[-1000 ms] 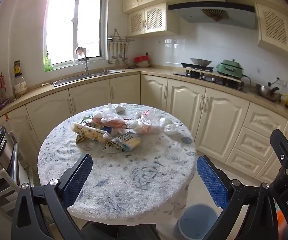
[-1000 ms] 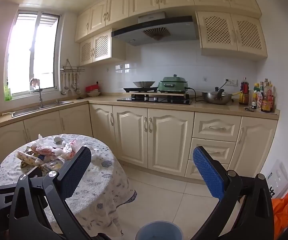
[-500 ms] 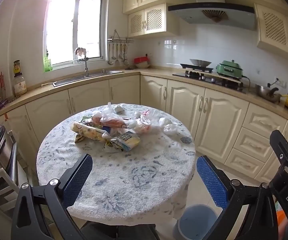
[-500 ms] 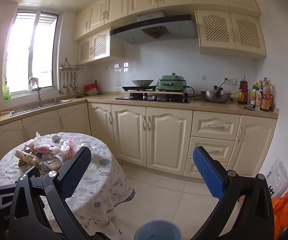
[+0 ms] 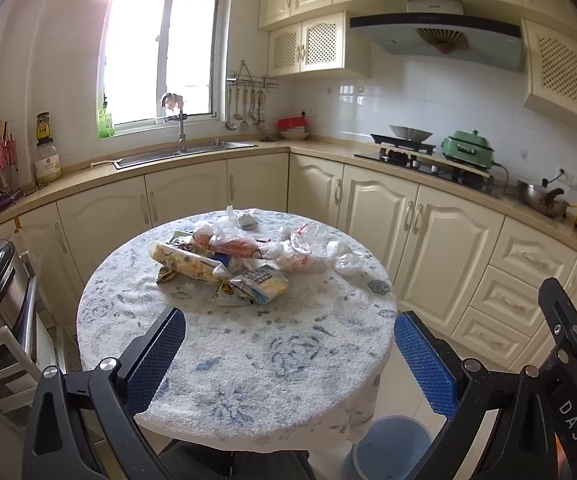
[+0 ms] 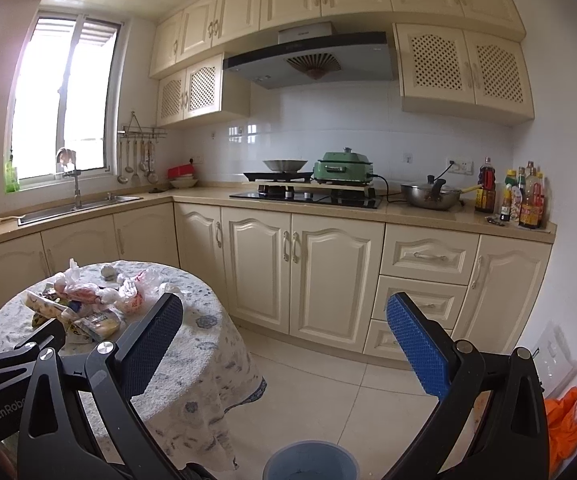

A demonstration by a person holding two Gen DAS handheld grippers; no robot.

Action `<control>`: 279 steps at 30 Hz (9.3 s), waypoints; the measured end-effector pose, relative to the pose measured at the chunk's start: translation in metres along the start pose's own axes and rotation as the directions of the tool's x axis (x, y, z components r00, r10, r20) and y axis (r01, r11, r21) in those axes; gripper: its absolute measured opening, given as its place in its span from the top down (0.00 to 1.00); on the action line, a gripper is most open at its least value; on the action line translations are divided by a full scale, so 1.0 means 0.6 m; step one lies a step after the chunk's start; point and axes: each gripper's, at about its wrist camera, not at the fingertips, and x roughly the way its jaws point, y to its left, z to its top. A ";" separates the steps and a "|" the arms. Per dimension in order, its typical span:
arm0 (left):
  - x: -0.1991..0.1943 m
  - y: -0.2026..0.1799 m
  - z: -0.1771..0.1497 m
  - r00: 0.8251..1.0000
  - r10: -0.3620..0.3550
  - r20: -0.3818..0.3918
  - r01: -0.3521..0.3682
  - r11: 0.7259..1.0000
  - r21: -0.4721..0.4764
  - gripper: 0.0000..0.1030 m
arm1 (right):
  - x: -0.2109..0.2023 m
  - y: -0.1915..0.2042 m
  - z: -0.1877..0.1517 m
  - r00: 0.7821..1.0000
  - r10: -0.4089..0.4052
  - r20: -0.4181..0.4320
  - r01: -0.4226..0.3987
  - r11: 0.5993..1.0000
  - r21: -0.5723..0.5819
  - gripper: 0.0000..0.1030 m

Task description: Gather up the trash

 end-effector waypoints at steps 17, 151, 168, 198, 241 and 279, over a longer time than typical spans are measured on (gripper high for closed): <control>0.013 -0.002 0.002 0.999 -0.007 -0.050 0.008 1.000 0.016 0.01 | 0.011 0.003 -0.006 1.000 -0.012 -0.027 0.012 1.000 -0.003 0.00; 0.456 0.345 0.058 0.859 0.090 -0.504 -0.219 0.954 -0.203 0.01 | 0.417 0.485 -0.128 0.682 0.311 -0.662 -0.471 0.879 -0.072 0.00; 0.456 0.282 0.069 0.865 -0.031 -0.501 -0.091 0.972 -0.216 0.01 | 0.372 0.384 -0.116 0.696 0.363 -0.619 -0.472 0.881 -0.015 0.47; 0.550 0.187 0.079 0.859 -0.065 -0.507 -0.036 0.982 -0.187 0.01 | 0.411 0.327 -0.133 0.765 0.258 -0.590 -0.382 0.920 -0.094 0.35; 0.409 0.111 0.065 0.908 -0.132 -0.397 0.146 0.989 0.006 0.91 | 0.317 0.273 -0.105 0.819 0.258 -0.513 -0.340 0.938 -0.070 0.35; 0.527 -0.383 -0.044 0.715 -0.312 -0.626 0.607 0.720 0.335 0.90 | 0.251 -0.176 -0.181 0.778 -0.230 -0.585 0.326 0.943 0.061 0.35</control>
